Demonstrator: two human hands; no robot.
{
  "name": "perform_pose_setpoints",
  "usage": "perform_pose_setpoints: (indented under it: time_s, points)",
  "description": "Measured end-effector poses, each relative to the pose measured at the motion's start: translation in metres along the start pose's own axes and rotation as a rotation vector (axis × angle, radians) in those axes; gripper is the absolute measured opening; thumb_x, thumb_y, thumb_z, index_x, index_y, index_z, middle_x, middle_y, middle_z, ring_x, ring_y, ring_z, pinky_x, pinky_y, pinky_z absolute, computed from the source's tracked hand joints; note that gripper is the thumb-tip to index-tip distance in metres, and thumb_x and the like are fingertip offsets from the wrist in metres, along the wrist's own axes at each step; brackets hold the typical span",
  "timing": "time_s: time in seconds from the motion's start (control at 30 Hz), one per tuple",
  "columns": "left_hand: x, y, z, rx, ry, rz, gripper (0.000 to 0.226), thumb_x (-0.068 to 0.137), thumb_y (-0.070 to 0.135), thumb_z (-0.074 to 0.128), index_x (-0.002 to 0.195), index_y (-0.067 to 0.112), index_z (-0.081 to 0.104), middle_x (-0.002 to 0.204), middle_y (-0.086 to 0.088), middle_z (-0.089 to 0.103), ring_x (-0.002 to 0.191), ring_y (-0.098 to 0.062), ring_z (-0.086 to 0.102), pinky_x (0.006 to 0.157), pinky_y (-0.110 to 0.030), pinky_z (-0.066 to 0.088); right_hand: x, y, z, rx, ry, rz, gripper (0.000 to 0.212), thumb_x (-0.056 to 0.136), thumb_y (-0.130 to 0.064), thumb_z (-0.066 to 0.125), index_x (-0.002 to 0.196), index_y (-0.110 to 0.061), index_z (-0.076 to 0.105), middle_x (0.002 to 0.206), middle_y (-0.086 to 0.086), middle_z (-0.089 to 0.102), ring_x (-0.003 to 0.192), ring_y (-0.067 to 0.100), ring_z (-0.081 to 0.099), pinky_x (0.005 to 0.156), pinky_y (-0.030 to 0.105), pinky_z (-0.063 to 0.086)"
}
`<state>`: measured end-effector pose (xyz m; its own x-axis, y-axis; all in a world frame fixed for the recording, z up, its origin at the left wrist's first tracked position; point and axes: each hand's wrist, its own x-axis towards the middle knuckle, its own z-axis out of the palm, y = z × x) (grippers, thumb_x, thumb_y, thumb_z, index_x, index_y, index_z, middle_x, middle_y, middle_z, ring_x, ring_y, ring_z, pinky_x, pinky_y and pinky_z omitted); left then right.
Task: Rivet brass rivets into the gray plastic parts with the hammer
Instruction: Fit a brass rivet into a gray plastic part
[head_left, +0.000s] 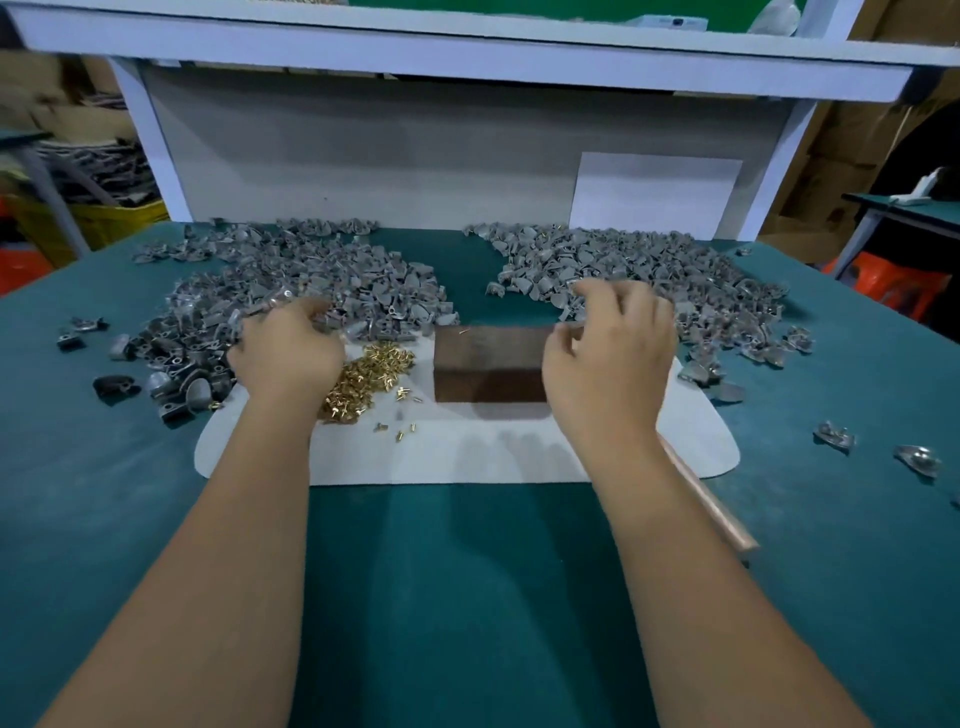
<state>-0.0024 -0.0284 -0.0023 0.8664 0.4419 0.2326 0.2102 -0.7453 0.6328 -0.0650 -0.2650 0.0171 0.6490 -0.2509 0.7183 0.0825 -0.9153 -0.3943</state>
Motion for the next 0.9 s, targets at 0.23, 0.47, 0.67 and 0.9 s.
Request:
perform_pose_setpoints:
  time_s: [0.23, 0.47, 0.67, 0.9]
  points:
    - [-0.002, -0.005, 0.006, 0.153, -0.097, 0.092, 0.039, 0.09, 0.008, 0.052, 0.12, 0.026, 0.068, 0.12, -0.009, 0.068, 0.112, -0.034, 0.058, 0.104, -0.045, 0.042, -0.025, -0.027, 0.024, 0.006, -0.223, -0.336, 0.029, 0.083, -0.016, 0.057, 0.111, -0.015, 0.062, 0.108, 0.007, 0.055, 0.103, 0.028, 0.047, 0.09, 0.034, 0.033]
    - [-0.003, -0.007, 0.004, 0.007, -0.034, 0.121, 0.039, 0.092, 0.0, 0.045, 0.115, 0.015, 0.072, 0.119, -0.014, 0.069, 0.099, -0.037, 0.062, 0.083, -0.042, 0.055, -0.026, -0.023, 0.027, 0.069, -0.253, -0.336, 0.017, 0.083, -0.012, 0.058, 0.096, -0.014, 0.068, 0.095, 0.005, 0.057, 0.094, 0.026, 0.049, 0.083, 0.032, 0.032]
    - [-0.004, -0.004, 0.006, -0.249, 0.033, 0.124, 0.031, 0.092, -0.004, 0.051, 0.113, 0.008, 0.071, 0.107, -0.009, 0.07, 0.09, -0.021, 0.061, 0.082, -0.03, 0.049, -0.023, -0.019, 0.026, 0.169, -0.28, -0.237, 0.016, 0.084, -0.011, 0.056, 0.094, -0.013, 0.069, 0.094, 0.005, 0.058, 0.094, 0.026, 0.049, 0.086, 0.039, 0.04]
    - [-0.012, 0.018, 0.002, -0.813, -0.05, -0.034, 0.03, 0.083, 0.007, 0.076, 0.11, 0.016, 0.069, 0.091, 0.006, 0.071, 0.083, -0.007, 0.068, 0.075, -0.018, 0.054, -0.022, -0.02, 0.026, 0.224, -0.254, -0.24, 0.02, 0.087, -0.012, 0.056, 0.103, -0.015, 0.068, 0.096, 0.003, 0.06, 0.096, 0.024, 0.05, 0.086, 0.037, 0.041]
